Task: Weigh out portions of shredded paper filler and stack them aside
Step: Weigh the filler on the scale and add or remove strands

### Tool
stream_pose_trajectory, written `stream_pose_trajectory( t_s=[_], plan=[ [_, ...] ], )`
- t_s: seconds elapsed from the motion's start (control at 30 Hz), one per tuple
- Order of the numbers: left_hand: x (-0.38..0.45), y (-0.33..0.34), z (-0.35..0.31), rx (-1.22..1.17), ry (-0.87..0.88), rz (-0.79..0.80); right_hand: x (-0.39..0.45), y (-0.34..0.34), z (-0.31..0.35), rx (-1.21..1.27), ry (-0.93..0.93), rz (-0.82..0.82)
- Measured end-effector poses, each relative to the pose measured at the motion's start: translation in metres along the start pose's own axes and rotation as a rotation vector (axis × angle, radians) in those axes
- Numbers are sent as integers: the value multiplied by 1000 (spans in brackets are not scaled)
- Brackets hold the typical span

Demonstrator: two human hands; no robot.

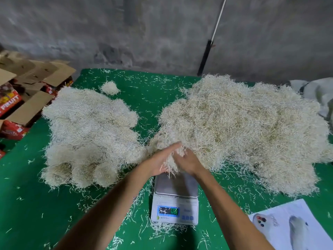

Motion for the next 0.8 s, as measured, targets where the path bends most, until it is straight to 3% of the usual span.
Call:
stream_pose_trajectory(
  t_s=[0.07,0.17,0.3,0.4,0.47,0.57,0.67,0.8],
  plan=[
    [9,-2,17,-8,-20,-134,-7,4,-6,-156,-62,87],
    [17,-16,37,-175,-64,-255,-15,-7,-18,84,-76,80],
    [-2,-17,67,-44,-169,-153,-36,0,-33,294,-12,187],
    [-8,-17,87,-248,-265,-1,-50,13,-51,390,57,185],
    [-7,-14,88,-249,-261,14,-60,30,-61,343,85,224],
    [0,-18,89,-134,-220,-131,-62,42,-60,323,113,196],
    [4,-16,83,-228,-157,-97,-56,36,-47,294,68,142],
    [4,-22,79,-120,-67,-124,-41,24,-53,297,42,-7]
  ],
)
Point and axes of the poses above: each hand's wrist, its own x-axis towards the middle knuckle, its own y-axis out of the palm, z = x × y, the point moved 6 cm from there along x, towards the middle knuckle, and after that the axes turned 12 degrees about -z, right-handed, at the moved point
